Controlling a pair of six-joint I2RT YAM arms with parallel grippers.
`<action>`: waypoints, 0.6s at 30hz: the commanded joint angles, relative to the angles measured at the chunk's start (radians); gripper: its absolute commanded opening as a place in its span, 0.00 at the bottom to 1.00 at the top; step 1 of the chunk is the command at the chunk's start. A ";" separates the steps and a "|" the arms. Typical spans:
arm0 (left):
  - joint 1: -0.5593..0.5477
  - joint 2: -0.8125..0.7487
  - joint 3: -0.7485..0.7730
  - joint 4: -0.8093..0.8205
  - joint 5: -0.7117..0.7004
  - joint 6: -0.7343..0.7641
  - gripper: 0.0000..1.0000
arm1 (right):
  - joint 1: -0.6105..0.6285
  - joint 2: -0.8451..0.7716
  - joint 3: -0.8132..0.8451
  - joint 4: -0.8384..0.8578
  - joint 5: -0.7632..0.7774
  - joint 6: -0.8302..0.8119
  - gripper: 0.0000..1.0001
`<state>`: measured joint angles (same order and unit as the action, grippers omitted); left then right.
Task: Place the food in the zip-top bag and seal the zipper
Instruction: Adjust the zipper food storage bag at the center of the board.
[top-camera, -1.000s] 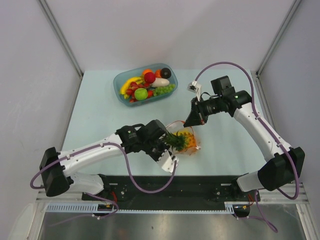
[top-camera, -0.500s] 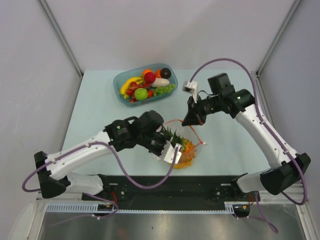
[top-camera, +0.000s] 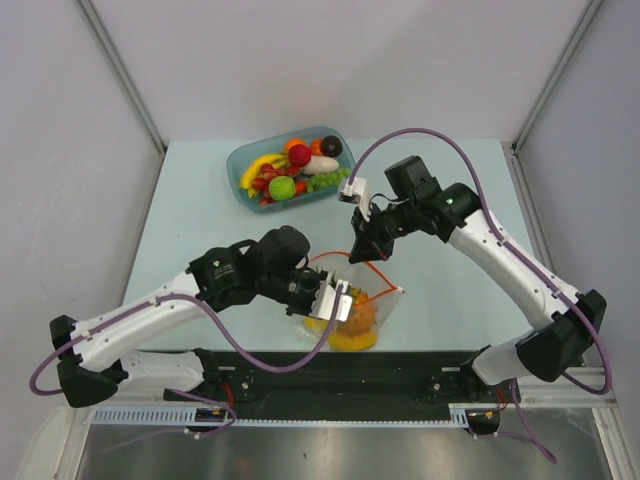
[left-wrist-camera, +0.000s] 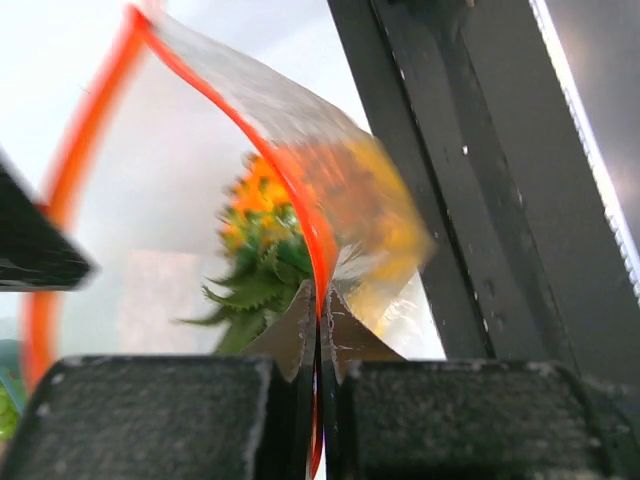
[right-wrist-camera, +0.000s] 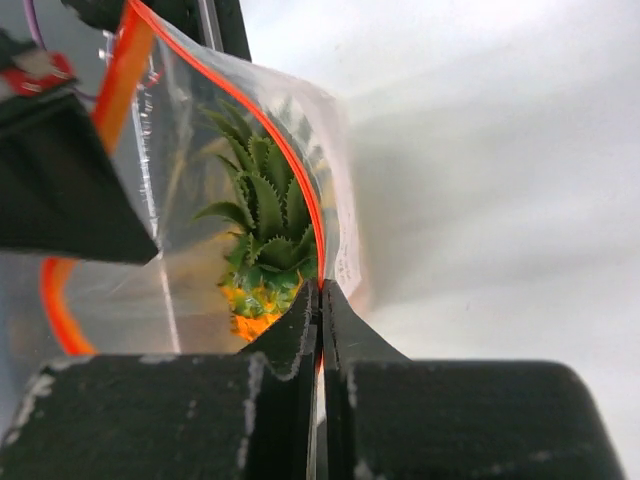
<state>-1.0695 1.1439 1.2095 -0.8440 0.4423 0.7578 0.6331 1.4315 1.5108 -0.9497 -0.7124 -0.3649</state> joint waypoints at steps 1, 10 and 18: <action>0.000 0.007 0.048 0.069 0.017 -0.118 0.00 | 0.005 0.012 -0.018 0.020 0.016 -0.026 0.00; 0.000 0.002 0.022 -0.051 0.056 -0.052 0.00 | -0.012 0.004 0.009 0.048 -0.013 0.011 0.00; 0.002 0.002 0.031 -0.055 0.009 -0.061 0.02 | 0.024 0.001 -0.043 0.066 -0.006 0.007 0.00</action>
<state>-1.0691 1.1374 1.2156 -0.8951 0.4473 0.7082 0.6437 1.4513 1.4750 -0.9241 -0.7094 -0.3580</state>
